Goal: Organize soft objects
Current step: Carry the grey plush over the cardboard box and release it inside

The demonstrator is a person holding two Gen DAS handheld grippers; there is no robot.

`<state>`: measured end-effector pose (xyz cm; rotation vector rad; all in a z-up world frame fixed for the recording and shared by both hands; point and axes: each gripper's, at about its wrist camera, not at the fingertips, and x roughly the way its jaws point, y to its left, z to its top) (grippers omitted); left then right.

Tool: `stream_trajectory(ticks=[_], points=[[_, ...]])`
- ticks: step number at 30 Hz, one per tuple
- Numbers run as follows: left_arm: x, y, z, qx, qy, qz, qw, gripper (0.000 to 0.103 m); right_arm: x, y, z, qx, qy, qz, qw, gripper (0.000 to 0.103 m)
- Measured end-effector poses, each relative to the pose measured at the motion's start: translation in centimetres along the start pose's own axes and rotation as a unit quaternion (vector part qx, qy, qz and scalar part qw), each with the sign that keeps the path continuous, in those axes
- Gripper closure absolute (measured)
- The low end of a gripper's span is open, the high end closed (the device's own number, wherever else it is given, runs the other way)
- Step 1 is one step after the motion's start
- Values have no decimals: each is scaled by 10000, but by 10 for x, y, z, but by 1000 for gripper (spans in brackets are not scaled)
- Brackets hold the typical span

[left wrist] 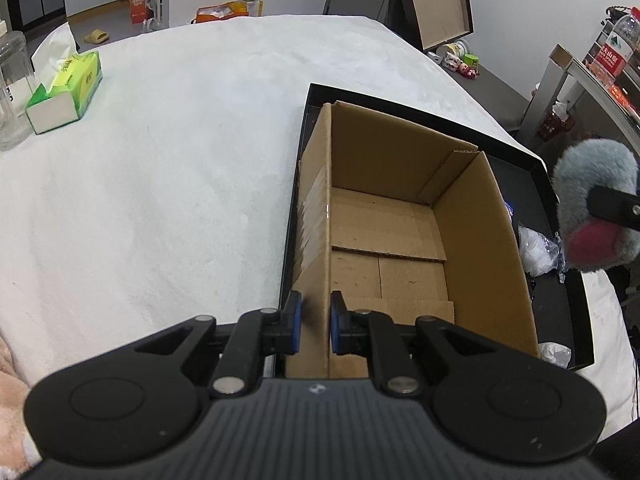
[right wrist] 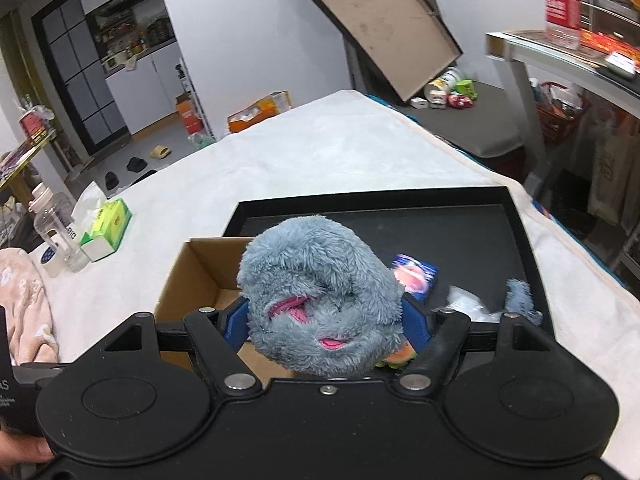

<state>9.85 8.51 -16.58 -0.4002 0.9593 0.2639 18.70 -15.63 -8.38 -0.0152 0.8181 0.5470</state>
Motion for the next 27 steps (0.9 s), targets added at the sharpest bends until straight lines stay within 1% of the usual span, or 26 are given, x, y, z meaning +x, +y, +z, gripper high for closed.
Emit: stream_trajectory(ticks=[5,15,27], points=[[2,8,0,-109,8,-70,9999,90,10,18,1,-148,38,88,9998,31],[3,11,1,-173,6,-131,9998,90,32,52,1,-393,151,319,9986,31],[4,14,3,-263,50,-168,9995,90,57,66,5,-420,209,410,9981,30]])
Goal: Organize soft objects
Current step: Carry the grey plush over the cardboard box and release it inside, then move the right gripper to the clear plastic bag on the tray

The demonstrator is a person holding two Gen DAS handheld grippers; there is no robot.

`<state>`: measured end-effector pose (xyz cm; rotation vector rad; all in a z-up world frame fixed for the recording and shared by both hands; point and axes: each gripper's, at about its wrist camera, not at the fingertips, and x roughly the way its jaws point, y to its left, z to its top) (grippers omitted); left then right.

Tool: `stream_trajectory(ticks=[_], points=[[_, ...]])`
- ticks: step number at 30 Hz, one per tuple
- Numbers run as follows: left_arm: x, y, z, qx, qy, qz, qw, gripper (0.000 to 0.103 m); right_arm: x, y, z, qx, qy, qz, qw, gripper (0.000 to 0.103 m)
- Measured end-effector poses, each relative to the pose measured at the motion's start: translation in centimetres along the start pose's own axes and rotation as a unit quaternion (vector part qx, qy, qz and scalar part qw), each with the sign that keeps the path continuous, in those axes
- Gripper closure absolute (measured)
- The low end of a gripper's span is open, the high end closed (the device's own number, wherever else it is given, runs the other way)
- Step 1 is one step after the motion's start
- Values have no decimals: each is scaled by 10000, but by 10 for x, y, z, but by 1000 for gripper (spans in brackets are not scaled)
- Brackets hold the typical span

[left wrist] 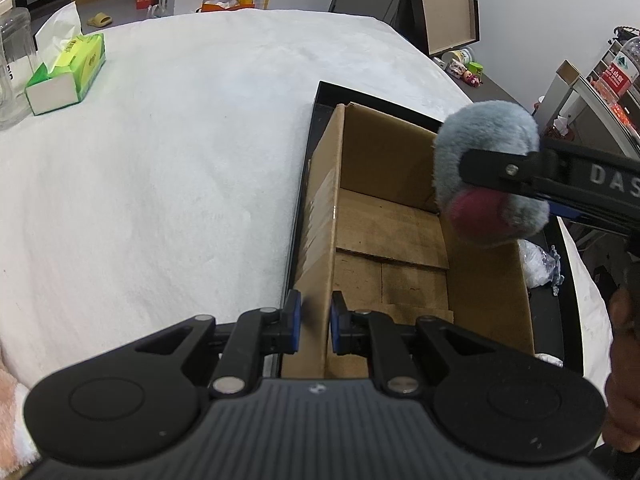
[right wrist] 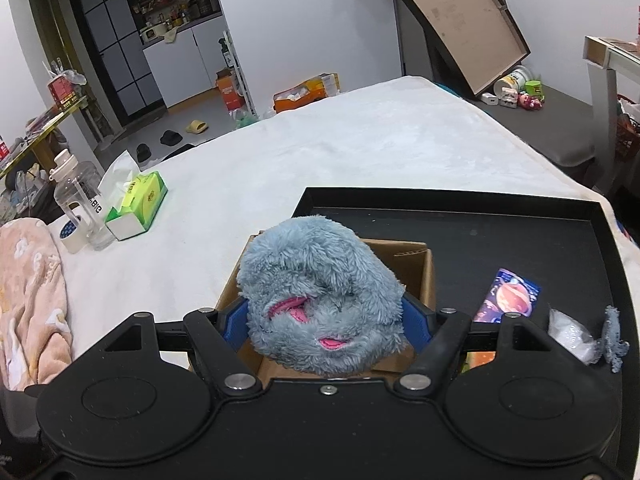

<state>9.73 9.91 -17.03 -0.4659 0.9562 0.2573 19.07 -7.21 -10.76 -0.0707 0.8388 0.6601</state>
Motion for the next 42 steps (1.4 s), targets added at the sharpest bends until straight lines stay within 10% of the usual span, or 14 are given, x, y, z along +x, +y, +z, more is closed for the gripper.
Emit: stream_trajectory(ticks=[22,42], points=[[-7,-13,0,207,-6,120,9997,87,-38,-35,-20,227,-35,182,9996,22],[-15,-38,5,413,-53,380,9984,33,-63,-109,-50,705,145,-242,9971,22]])
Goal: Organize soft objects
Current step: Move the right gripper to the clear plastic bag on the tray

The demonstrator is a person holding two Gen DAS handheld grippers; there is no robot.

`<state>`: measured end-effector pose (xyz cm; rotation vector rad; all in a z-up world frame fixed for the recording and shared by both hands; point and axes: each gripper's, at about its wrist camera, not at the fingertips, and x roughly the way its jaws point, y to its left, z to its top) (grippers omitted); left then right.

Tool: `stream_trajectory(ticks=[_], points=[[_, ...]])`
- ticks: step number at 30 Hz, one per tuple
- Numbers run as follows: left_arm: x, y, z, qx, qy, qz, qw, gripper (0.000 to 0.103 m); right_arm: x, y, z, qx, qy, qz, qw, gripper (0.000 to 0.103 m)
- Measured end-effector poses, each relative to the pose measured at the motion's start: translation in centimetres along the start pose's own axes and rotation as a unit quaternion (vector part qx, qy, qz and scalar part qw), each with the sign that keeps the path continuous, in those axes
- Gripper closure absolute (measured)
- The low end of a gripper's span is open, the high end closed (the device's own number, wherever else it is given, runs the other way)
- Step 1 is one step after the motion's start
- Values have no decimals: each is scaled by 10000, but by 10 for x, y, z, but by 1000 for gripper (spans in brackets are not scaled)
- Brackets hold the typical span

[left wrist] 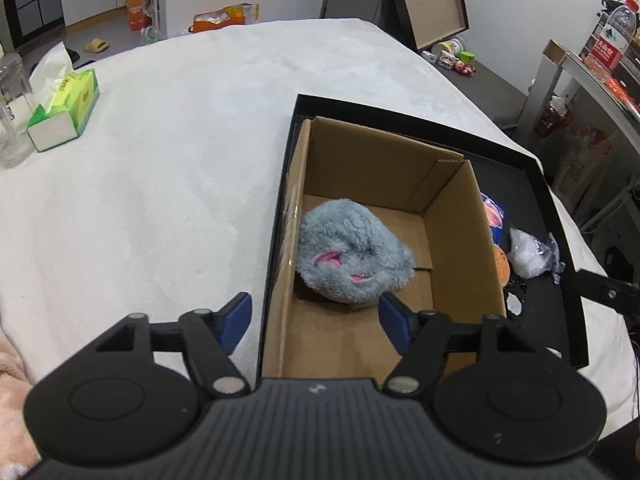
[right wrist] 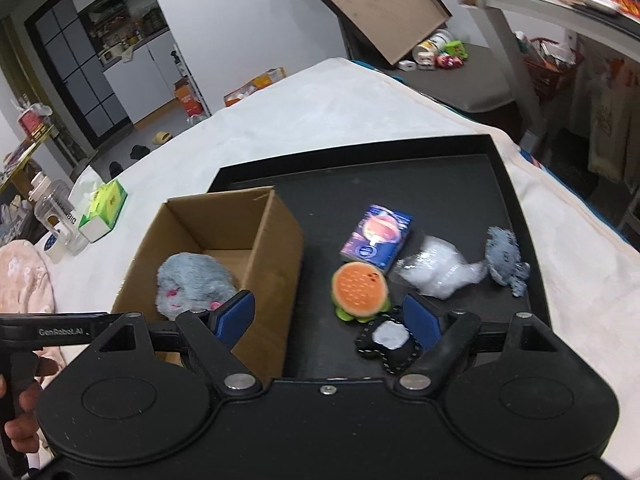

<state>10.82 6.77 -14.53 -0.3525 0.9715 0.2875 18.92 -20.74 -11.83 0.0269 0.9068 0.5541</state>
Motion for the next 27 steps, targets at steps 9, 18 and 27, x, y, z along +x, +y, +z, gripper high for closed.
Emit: stream_trajectory(ticks=[9,18,27], points=[[-1,-12,3,97,33,215,9997,31,8,-39,-10,343,282,-45,9990,21],[-7,-25,6,197,-22,536,9984,31,34,-69,-40,612,782,-454,9940,21],[-8,-45,9,357,-65,720,9967,31,54,-74,-59,589,1194,-491,9899,21]])
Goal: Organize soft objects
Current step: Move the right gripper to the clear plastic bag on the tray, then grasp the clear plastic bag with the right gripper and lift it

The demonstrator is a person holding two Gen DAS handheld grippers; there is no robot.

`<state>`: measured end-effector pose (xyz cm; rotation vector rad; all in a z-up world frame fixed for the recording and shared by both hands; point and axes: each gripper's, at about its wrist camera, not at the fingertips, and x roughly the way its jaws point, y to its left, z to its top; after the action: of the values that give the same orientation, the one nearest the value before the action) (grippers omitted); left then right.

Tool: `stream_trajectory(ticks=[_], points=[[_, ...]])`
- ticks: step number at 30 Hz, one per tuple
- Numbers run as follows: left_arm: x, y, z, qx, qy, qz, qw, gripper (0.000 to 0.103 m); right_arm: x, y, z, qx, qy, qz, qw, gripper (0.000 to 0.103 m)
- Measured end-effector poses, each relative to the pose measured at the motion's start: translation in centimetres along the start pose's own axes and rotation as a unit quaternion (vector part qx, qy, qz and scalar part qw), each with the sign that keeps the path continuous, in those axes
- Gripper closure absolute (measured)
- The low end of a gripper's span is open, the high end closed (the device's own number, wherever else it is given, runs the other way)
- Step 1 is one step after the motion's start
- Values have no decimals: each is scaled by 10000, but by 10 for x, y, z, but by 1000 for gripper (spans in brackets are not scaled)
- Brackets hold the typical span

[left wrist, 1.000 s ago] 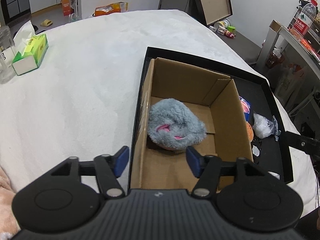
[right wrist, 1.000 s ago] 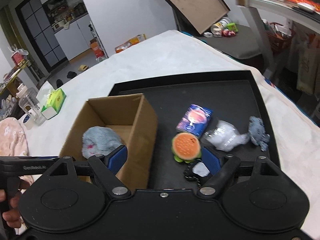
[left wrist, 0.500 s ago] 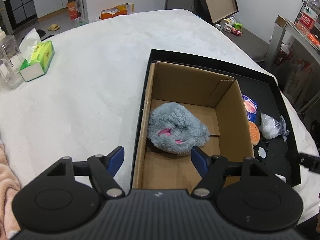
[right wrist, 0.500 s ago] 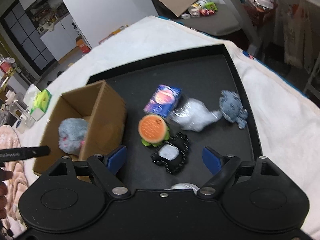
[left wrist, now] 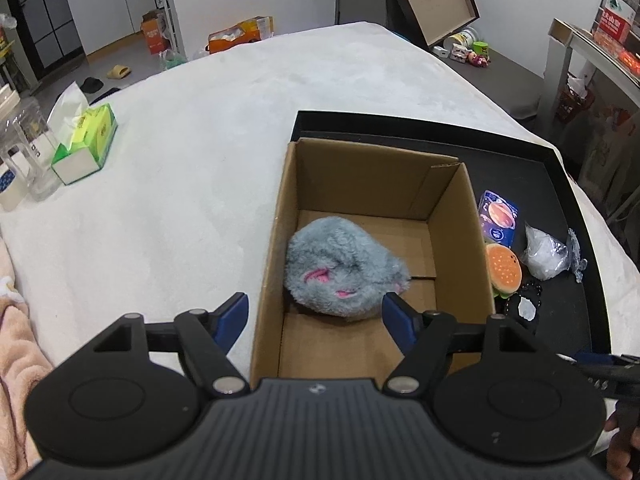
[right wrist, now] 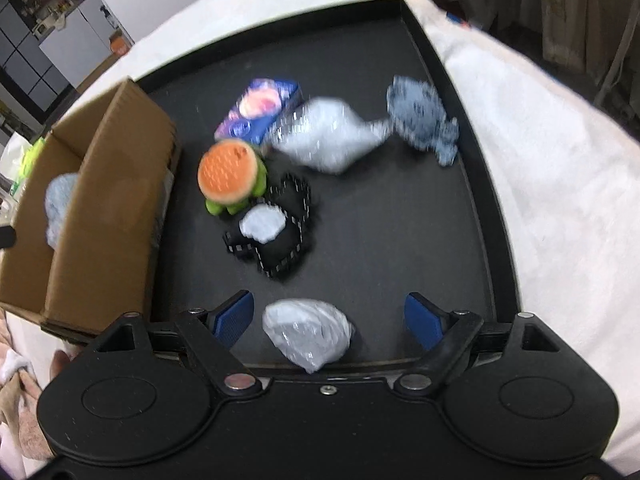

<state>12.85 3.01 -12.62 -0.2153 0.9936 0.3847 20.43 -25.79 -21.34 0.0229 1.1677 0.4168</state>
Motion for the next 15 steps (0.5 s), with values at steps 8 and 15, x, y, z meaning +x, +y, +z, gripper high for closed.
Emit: stream_trajectory(ticks=[8,15], points=[[-1,-13,0,127,-66,200,9997,31,3,-4,-6,-126,-24,-156,9998,58],[0,-17,-1,202,-8,214,9996,31,-5,-8,-4,-67,-234,46,9997,59]])
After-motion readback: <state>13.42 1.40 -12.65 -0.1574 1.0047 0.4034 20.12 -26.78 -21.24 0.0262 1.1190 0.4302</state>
